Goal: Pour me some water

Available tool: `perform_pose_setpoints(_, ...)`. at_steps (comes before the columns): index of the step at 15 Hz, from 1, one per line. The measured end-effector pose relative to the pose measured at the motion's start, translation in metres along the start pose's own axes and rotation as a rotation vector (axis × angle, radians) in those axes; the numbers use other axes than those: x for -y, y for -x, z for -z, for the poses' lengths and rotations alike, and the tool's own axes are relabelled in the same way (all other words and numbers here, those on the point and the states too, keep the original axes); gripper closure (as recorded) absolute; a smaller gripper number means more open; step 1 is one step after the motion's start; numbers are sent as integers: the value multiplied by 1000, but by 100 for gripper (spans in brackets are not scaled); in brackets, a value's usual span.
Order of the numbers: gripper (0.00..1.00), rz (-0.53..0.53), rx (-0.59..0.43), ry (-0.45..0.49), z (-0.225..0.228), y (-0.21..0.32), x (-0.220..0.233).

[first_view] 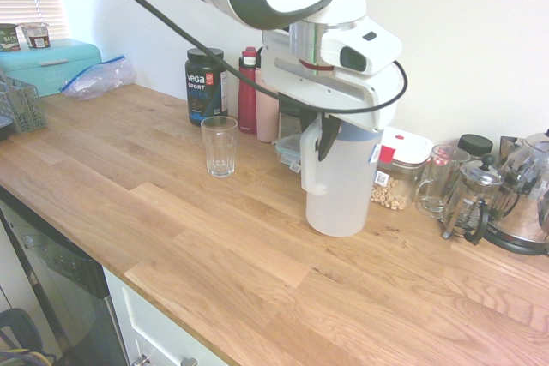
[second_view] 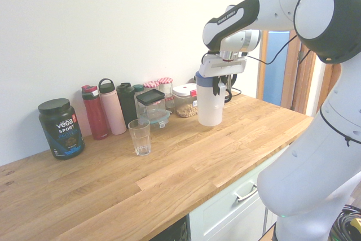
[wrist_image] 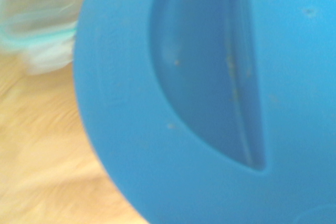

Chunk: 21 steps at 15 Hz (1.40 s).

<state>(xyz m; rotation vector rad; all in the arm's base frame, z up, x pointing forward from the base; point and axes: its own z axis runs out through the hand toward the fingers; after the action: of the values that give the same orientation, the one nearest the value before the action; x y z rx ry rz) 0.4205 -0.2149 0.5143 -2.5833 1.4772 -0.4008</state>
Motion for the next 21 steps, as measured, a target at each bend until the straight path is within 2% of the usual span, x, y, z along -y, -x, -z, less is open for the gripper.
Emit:
perform_pose_setpoints(7,100,105,35,-5,-17,9,-6)
perform_pose_setpoints(11,100,97,61,-11,-22,8,-10)
perform_pose_setpoints(12,0,90,67,-10,-23,7,-12)
perform_pose_setpoints(21,0,52,117,54,-18,5,-21)
